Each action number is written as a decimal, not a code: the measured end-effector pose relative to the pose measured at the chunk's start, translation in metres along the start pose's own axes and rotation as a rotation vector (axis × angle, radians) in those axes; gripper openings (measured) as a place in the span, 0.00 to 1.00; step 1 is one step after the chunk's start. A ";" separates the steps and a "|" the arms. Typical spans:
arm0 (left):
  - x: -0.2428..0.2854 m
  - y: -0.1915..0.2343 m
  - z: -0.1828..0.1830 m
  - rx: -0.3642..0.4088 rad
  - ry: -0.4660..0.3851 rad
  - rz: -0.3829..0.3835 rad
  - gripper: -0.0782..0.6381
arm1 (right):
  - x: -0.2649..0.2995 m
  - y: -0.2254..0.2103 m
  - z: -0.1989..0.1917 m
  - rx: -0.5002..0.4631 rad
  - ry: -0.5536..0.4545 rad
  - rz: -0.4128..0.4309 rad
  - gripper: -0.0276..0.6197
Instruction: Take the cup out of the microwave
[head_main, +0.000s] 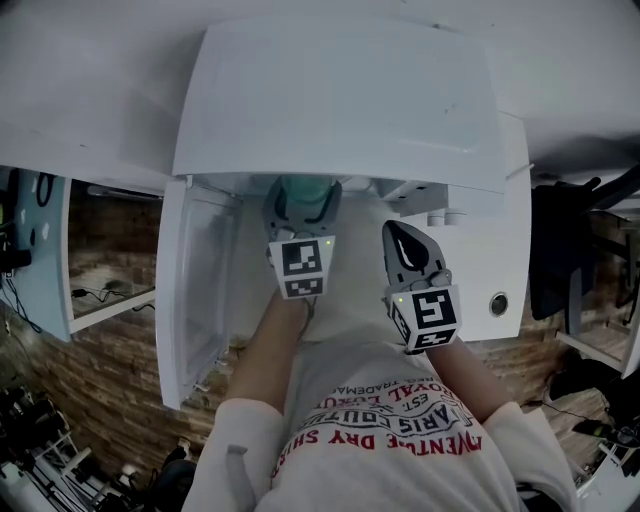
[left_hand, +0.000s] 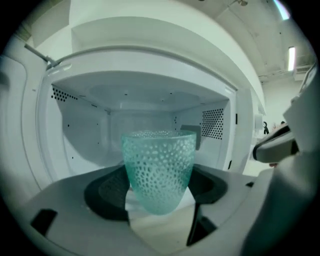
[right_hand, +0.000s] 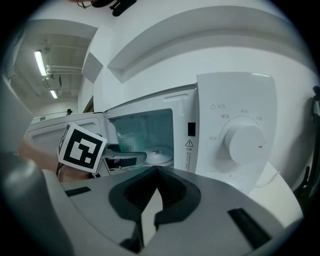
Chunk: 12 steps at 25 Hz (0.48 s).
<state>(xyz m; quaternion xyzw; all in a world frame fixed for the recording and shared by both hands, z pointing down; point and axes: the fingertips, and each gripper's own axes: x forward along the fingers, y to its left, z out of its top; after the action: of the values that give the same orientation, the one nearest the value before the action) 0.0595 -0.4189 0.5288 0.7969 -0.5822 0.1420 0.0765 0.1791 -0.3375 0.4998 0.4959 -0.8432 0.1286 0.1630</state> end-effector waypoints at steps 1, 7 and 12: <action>-0.006 -0.003 0.000 0.002 -0.003 -0.002 0.61 | -0.002 0.001 0.000 0.000 -0.002 -0.001 0.05; -0.041 -0.022 0.007 0.032 -0.025 -0.009 0.61 | -0.018 0.003 0.000 -0.010 -0.029 -0.016 0.05; -0.076 -0.030 0.020 0.001 -0.056 0.015 0.61 | -0.034 0.007 0.006 -0.003 -0.067 -0.025 0.05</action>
<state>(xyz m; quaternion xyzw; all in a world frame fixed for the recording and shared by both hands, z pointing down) 0.0694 -0.3466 0.4872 0.7962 -0.5900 0.1205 0.0587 0.1879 -0.3094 0.4803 0.5101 -0.8421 0.1087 0.1372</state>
